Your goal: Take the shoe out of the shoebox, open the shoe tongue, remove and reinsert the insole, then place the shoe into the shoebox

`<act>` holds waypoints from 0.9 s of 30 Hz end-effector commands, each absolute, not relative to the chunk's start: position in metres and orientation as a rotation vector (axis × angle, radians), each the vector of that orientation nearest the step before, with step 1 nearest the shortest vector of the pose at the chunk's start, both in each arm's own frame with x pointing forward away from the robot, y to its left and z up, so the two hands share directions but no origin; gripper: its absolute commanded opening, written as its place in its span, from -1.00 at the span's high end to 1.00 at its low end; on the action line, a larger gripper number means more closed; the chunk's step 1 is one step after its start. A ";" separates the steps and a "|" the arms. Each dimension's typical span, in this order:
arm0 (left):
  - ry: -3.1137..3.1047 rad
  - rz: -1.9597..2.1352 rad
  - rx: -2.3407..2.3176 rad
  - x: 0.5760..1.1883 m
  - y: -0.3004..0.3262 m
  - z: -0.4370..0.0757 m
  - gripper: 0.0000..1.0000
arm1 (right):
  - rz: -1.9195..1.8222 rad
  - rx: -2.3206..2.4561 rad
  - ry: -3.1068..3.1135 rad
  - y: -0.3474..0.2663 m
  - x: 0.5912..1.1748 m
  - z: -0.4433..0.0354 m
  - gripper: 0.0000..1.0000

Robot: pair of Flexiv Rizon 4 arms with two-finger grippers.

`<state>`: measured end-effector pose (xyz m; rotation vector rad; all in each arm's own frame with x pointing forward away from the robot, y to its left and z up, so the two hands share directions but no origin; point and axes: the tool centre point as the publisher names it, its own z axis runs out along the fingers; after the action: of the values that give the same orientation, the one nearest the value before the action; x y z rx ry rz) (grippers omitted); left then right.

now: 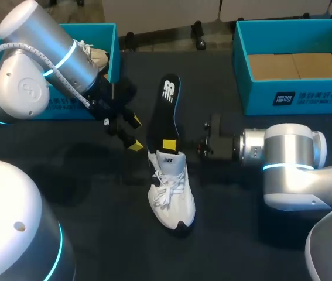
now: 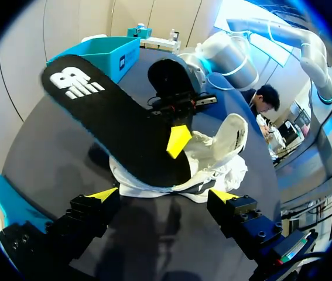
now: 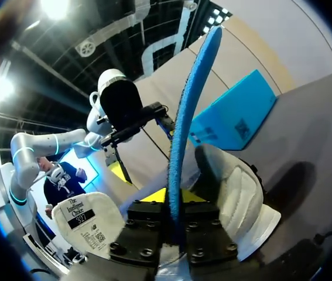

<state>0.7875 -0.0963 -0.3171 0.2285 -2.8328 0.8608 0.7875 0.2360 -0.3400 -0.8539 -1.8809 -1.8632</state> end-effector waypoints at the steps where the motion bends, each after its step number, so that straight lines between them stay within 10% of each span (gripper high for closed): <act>1: -2.834 0.859 0.228 0.787 -0.096 -0.317 -1.00 | -1.845 -0.836 -1.903 0.239 0.792 -0.336 0.14; 20: -2.834 0.859 0.228 0.787 -0.096 -0.317 -1.00 | -1.748 -0.766 -1.954 0.239 0.823 -0.320 0.11; 24: -2.834 0.859 0.228 0.787 -0.096 -0.317 -1.00 | -1.735 -0.772 -1.958 0.238 0.822 -0.323 1.00; 27: -2.834 0.859 0.228 0.787 -0.096 -0.317 -1.00 | -1.734 -0.781 -1.955 0.238 0.817 -0.326 1.00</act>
<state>0.7875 -0.0963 -0.3171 0.2285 -2.8328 0.8608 0.8186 0.2375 -0.3242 -0.7832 -1.9520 -1.7437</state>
